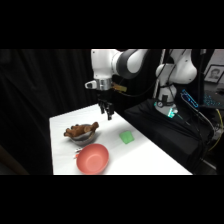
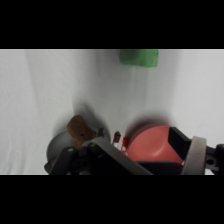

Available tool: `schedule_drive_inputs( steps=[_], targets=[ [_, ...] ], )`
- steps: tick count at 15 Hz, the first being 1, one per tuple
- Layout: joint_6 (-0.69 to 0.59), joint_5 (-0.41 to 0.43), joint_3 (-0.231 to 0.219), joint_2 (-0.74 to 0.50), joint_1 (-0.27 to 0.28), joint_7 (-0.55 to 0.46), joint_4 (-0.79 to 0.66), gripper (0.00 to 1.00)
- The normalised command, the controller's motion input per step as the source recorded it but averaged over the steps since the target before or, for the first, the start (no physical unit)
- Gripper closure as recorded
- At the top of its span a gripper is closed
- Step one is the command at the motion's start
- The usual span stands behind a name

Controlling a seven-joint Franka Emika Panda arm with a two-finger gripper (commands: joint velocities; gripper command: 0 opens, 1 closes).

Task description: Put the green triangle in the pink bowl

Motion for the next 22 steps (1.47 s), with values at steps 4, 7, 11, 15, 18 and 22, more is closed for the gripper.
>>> schedule_drive_inputs(
  steps=[4,7,11,15,18,22],
  targets=[
    [0.04,-0.018,0.031,-0.06,-0.02,0.03,-0.07,0.0],
    [0.13,-0.013,0.036,-0.15,-0.012,0.04,-0.2,0.0],
    [0.19,-0.029,0.039,-0.23,0.002,0.09,-0.28,0.0],
    [0.22,-0.068,0.033,-0.3,0.014,0.14,-0.33,0.0],
    [0.23,-0.098,0.026,-0.3,0.018,0.16,-0.34,0.0],
    [0.24,-0.08,0.029,-0.23,0.025,0.14,-0.3,0.0]
  ],
)
